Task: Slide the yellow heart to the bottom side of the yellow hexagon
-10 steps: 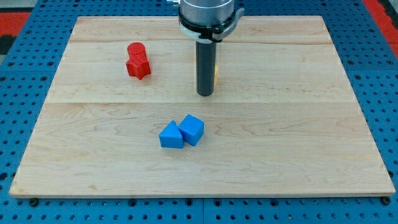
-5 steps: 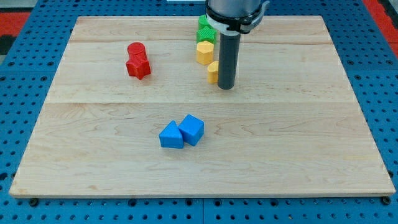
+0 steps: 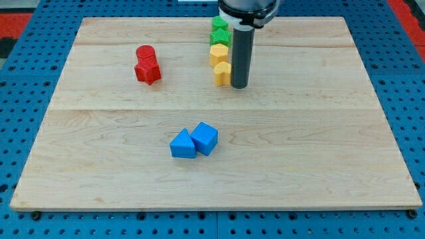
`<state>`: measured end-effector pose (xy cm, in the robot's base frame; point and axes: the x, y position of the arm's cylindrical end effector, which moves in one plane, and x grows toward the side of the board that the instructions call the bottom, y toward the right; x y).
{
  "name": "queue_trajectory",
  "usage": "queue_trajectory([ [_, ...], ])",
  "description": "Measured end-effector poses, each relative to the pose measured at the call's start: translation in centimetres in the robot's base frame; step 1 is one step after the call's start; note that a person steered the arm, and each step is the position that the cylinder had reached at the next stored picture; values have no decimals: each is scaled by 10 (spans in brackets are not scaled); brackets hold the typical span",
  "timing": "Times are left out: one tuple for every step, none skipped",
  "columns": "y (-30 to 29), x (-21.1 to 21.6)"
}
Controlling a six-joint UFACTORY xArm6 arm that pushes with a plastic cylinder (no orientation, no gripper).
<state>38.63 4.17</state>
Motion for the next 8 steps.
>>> queue_trajectory([
  [0, 0],
  [-1, 0],
  [-5, 0],
  [-15, 0],
  [-18, 0],
  [-28, 1],
  [-41, 1],
  [-41, -2],
])
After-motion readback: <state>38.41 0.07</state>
